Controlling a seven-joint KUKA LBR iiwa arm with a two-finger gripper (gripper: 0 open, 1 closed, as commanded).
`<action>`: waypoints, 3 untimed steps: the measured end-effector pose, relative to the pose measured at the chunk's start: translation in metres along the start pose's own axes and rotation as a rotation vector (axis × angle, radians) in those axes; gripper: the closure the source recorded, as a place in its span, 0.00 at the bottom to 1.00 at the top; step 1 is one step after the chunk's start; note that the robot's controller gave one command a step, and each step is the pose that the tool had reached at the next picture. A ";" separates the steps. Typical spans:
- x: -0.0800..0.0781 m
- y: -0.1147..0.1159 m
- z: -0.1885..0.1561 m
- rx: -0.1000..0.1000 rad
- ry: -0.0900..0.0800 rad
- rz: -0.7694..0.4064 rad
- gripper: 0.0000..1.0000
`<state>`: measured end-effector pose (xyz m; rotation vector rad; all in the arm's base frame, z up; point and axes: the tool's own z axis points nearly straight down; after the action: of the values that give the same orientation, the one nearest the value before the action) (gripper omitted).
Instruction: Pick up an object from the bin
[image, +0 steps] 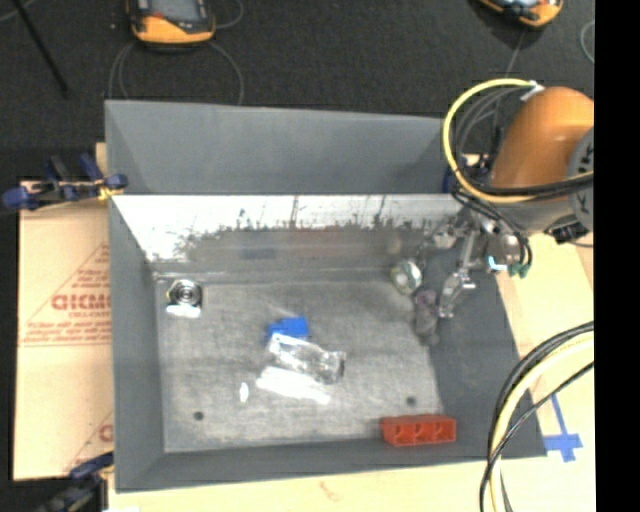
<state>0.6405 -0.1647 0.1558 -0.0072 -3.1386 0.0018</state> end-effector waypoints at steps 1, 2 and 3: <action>0.010 0.019 0.045 0.002 -0.013 -0.002 0.00; 0.011 0.019 0.049 0.001 -0.008 -0.005 1.00; 0.011 0.019 0.049 0.002 -0.007 -0.006 0.00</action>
Offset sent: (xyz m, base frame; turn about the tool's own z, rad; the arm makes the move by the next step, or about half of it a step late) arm -0.0208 0.0324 -0.0858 -0.0041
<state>0.6295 -0.1460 0.1072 0.0027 -3.1461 0.0042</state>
